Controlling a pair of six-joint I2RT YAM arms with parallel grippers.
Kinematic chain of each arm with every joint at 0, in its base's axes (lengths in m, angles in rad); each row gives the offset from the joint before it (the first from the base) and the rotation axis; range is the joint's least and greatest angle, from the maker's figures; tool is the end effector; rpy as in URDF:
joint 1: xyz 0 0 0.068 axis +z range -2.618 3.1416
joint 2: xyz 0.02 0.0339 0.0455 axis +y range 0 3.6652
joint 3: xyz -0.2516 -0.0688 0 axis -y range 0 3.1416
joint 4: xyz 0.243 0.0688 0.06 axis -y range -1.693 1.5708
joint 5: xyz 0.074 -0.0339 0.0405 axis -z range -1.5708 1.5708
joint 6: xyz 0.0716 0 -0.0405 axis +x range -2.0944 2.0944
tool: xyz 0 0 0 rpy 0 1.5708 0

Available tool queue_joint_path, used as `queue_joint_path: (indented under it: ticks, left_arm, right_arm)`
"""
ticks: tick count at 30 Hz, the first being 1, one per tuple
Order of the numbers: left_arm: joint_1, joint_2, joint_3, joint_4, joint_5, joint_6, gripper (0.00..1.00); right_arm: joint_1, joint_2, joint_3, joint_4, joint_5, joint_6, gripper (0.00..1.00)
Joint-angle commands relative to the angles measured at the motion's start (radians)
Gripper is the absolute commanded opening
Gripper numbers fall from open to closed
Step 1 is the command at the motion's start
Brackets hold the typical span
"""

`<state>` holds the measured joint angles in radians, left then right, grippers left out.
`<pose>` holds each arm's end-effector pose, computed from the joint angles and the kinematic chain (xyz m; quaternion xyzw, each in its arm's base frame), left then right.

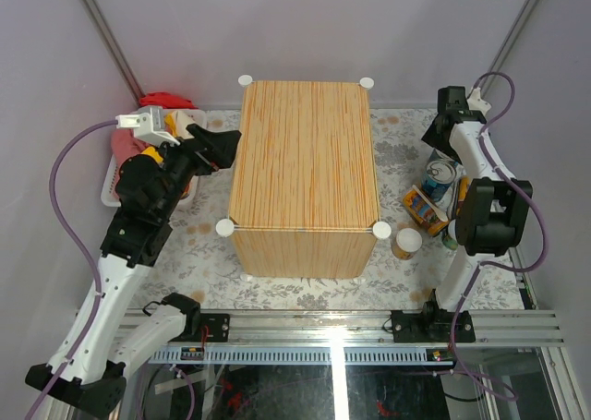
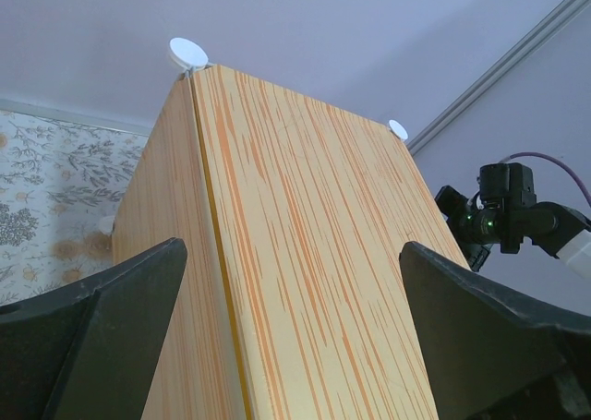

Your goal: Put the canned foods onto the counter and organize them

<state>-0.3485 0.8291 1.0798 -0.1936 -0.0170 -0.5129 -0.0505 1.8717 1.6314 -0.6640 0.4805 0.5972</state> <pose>0.2033 -0.0726 0.4257 -0.0625 0.6838 -0.2982 0.6630 0.4277 -0.0548 0.2462 0.3659 0.8454 -0.1307 0.3666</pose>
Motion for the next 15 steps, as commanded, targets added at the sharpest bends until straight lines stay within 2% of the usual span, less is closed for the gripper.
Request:
queue_joint_path:
  ticks: [1,15]
  left_arm:
    - [-0.005,0.004,-0.013,0.074,-0.016,0.031,1.00]
    - [-0.002,0.013,-0.028,0.085,-0.026,0.043,1.00]
  right_arm:
    - [-0.014,0.007,0.021,0.023,0.028,-0.021,0.99]
    - [-0.043,0.071,0.040,0.056,-0.031,-0.052,0.99]
